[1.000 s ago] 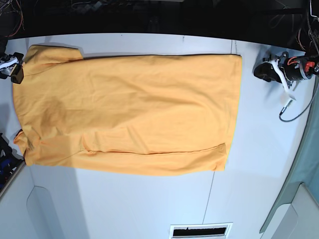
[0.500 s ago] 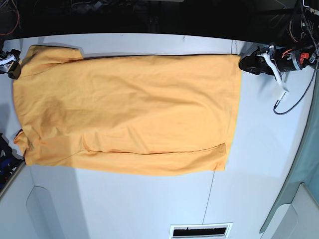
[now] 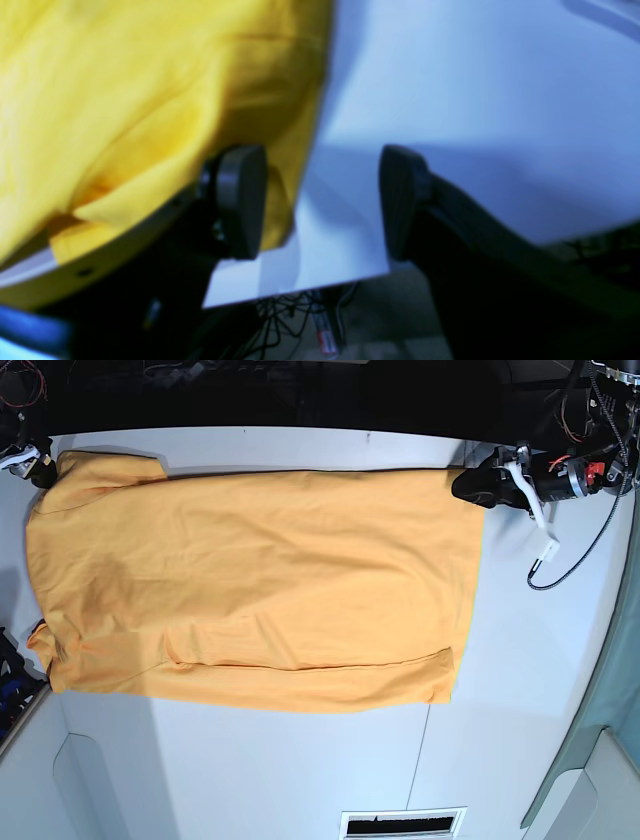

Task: Layout the t-shirt on the table in an organized manner, then fold the t-shirt properly
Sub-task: 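Grasp the shirt's two hem corners with the left and right grippers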

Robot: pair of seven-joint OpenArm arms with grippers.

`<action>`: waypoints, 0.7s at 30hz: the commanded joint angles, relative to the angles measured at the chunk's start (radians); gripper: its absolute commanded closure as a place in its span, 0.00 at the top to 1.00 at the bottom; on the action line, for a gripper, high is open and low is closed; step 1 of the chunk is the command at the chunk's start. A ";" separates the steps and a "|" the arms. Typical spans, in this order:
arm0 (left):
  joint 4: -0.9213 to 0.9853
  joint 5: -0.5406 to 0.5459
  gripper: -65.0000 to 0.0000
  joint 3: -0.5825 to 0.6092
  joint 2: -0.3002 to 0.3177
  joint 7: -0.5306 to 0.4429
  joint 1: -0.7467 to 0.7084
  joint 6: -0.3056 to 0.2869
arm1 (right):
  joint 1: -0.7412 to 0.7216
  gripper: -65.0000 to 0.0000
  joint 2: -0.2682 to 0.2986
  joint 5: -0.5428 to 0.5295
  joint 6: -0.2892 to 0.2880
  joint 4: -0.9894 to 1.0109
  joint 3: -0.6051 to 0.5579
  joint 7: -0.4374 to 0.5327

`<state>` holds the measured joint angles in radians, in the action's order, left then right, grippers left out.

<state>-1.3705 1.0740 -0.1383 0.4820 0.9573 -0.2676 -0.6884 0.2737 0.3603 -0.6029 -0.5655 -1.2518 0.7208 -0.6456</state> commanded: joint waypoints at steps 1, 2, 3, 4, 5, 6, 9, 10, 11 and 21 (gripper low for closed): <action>-0.013 0.012 0.49 -0.007 0.001 -0.010 0.004 -0.010 | -0.002 0.55 0.021 -0.007 -0.007 -0.007 -0.014 0.006; -0.013 0.003 0.49 -0.007 -0.013 -0.010 0.001 -0.010 | -0.002 0.55 0.021 -0.008 -0.007 -0.007 -0.034 0.006; -0.013 -0.008 0.49 -0.007 -0.026 -0.010 0.001 -0.010 | -0.002 0.55 0.021 -0.008 -0.008 -0.008 -0.056 0.006; -0.013 -0.021 0.49 -0.007 -0.037 -0.010 -0.001 -0.010 | -0.002 0.55 0.022 -0.008 -0.007 -0.009 -0.079 0.006; -0.013 -0.034 0.49 -0.007 -0.045 -0.011 -0.002 -0.010 | -0.002 0.55 0.021 -0.011 -0.007 -0.010 -0.098 0.007; -0.013 -0.050 0.49 -0.007 -0.053 -0.011 -0.002 -0.010 | -0.002 0.55 0.021 -0.011 -0.007 -0.010 -0.114 0.007; -0.013 -0.107 0.44 -0.007 -0.057 -0.040 -0.001 -0.010 | -0.002 0.37 0.019 -0.011 -0.007 -0.011 -0.131 0.008; -0.013 -0.130 0.35 -0.007 -0.054 -0.061 -0.001 -0.010 | -0.002 0.23 0.019 -0.011 -0.006 -0.015 -0.131 0.010; -0.013 -0.150 0.24 -0.007 -0.048 -0.081 -0.001 -0.010 | -0.002 0.07 0.020 -0.011 -0.006 -0.022 -0.127 0.010; -0.183 -0.175 0.00 -0.007 0.110 -0.111 -0.034 -0.010 | 0.011 0.00 0.020 -0.148 -0.009 -0.216 0.078 -0.166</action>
<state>-1.5429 0.8814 -0.1379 0.5804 0.8589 -0.3035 -0.6884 0.2813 0.3599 -0.7395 -0.5694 -1.4532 0.7918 -0.8261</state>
